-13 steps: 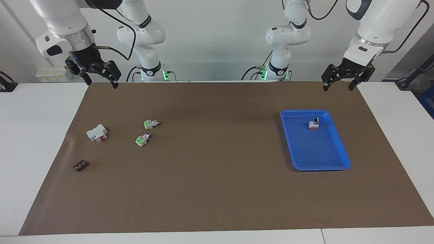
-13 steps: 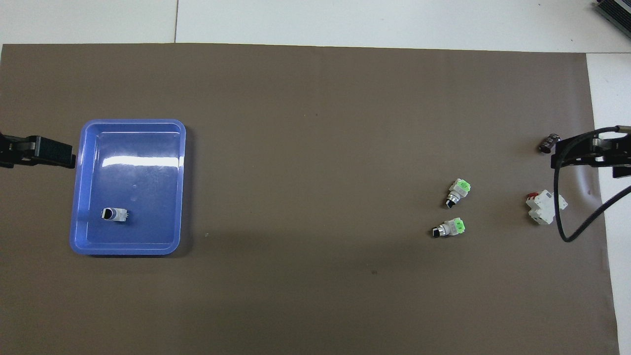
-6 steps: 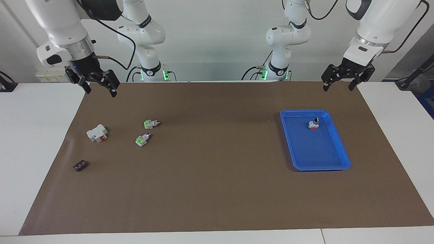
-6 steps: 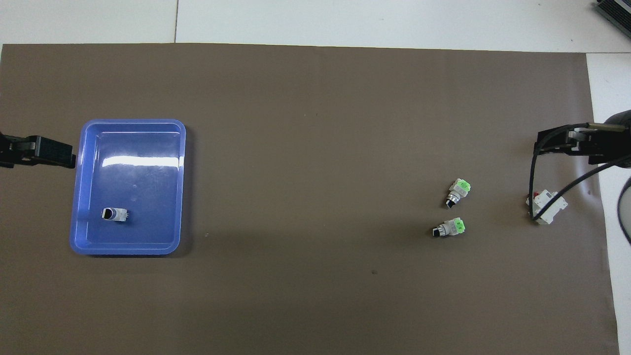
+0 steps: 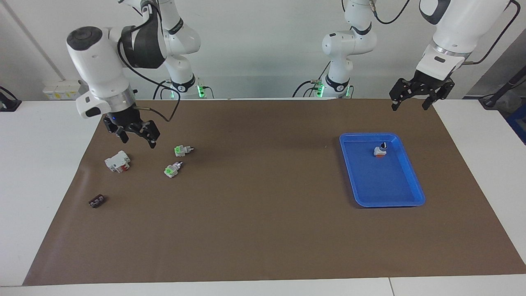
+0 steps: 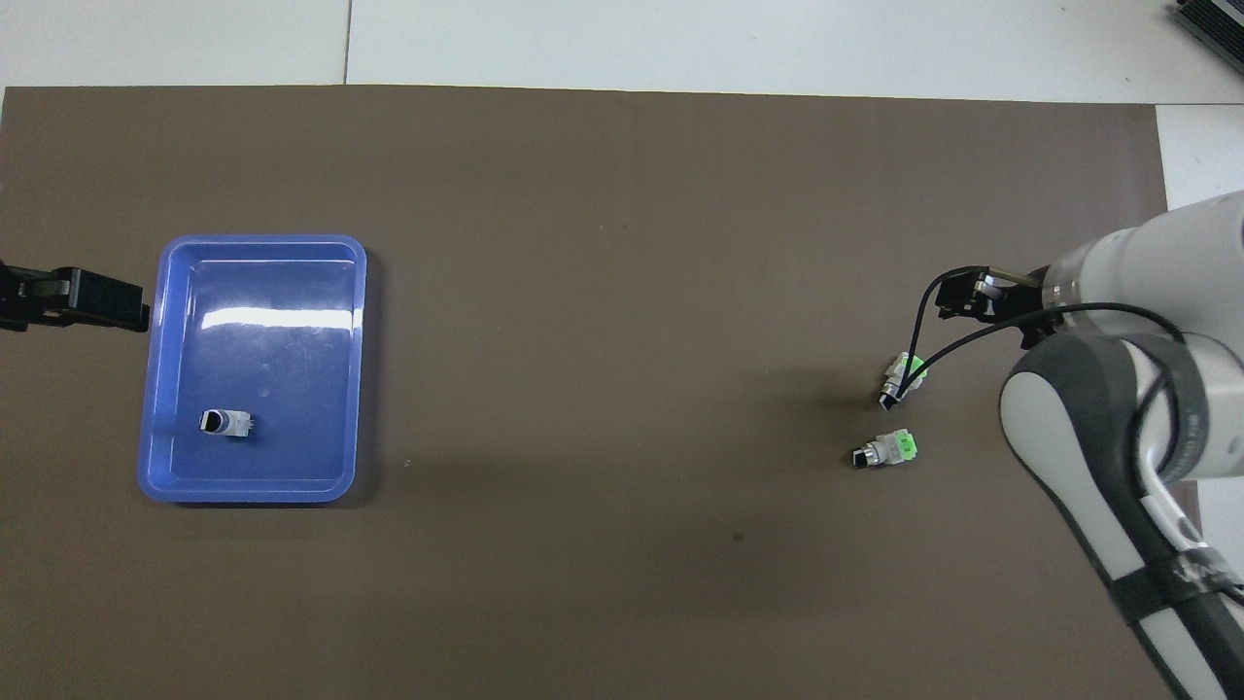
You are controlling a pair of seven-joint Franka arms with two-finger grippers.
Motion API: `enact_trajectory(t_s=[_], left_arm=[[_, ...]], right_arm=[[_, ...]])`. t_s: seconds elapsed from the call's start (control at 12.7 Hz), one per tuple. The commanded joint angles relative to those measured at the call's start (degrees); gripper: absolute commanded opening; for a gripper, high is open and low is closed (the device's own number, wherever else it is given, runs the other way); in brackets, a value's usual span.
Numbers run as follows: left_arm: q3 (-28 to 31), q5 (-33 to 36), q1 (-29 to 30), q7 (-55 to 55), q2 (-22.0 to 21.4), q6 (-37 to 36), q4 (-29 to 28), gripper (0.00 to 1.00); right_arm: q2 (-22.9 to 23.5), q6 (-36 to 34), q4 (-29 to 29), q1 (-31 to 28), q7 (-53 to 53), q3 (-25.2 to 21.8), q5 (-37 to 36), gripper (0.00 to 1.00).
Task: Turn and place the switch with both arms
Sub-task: 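Reach the right gripper down and grasp the farther green-topped switch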
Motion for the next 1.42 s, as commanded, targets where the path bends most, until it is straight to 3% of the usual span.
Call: enact_trajectory(t_s=[0.0, 0.24, 0.79, 0.87, 0.95, 1.03, 1.19, 1.34], left_arm=[[-0.2, 0.5, 0.5, 0.9, -1.5, 0.4, -1.7, 1.00], [-0.2, 0.6, 0.5, 0.9, -1.5, 0.4, -1.7, 1.00], [-0.2, 0.5, 0.5, 0.9, -1.5, 0.4, -1.7, 1.00], [-0.2, 0.6, 0.5, 0.9, -1.5, 0.4, -1.7, 1.00], [-0.2, 0.6, 0.5, 0.9, -1.5, 0.4, -1.7, 1.00], [-0.2, 0.6, 0.5, 0.9, -1.5, 0.4, -1.7, 1.00], [-0.2, 0.6, 0.5, 0.9, -1.5, 0.3, -1.7, 1.00], [-0.2, 0.6, 0.5, 0.9, -1.5, 0.4, -1.7, 1.00]], right_arm=[[2.0, 8.9, -6.7, 0.4, 9.5, 0.1, 0.8, 1.00], [5.3, 12.8, -8.3, 0.4, 10.4, 0.1, 7.3, 1.00], [6.8, 19.4, -13.8, 0.4, 9.8, 0.1, 7.3, 1.00], [7.0, 19.9, -13.8, 0.1, 9.6, 0.1, 7.3, 0.77], [7.0, 19.9, -13.7, 0.1, 9.8, 0.1, 7.3, 0.08], [7.0, 19.7, -13.4, 0.3, 10.8, 0.1, 7.6, 0.00], [7.5, 18.0, -11.3, 0.2, 11.5, 0.1, 12.8, 0.00], [8.9, 10.5, -5.3, 0.3, 11.6, 0.2, 18.9, 0.00]])
